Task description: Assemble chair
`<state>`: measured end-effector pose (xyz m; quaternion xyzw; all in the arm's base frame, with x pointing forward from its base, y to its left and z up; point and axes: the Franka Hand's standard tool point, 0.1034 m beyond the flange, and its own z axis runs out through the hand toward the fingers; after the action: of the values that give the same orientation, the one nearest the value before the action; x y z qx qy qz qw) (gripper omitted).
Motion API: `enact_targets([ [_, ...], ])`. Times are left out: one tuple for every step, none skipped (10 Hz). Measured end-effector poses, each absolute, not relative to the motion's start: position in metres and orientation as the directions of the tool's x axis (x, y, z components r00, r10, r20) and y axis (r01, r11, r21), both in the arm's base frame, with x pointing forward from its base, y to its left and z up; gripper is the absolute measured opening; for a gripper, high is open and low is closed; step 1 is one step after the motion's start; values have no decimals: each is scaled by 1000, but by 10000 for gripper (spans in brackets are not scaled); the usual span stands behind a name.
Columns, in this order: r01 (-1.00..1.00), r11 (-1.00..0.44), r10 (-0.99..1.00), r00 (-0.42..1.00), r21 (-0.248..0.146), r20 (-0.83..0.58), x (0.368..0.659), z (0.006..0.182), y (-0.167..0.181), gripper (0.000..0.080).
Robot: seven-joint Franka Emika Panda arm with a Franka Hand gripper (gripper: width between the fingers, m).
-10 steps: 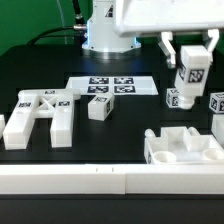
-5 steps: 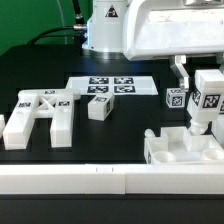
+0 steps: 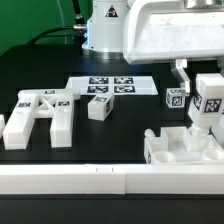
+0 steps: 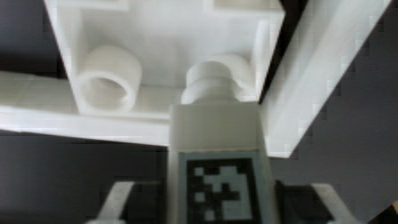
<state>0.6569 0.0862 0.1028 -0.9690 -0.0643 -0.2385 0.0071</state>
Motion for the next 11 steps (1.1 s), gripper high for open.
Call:
enact_targets([
  [126,-992,119,875,18,470,666,104,86,289],
  [125,-992,119,872,18,475,673,102,86,289],
  [129,-992,121,872,16,475,674,100,91,289],
  [133,-991,124,872,15,474,674,98,95,289],
  [138,-990,129,872,15,471,673,96,98,289],
  [142,-990,133,874,15,467,671,94,101,289],
  [147,-989,137,875,16,463,669,91,103,289],
  [149,-989,139,875,16,464,669,89,104,289],
  [150,-989,141,875,17,464,669,89,104,289],
  [152,-988,143,875,19,463,668,88,104,289],
  [152,-988,143,875,19,462,668,87,103,289],
])
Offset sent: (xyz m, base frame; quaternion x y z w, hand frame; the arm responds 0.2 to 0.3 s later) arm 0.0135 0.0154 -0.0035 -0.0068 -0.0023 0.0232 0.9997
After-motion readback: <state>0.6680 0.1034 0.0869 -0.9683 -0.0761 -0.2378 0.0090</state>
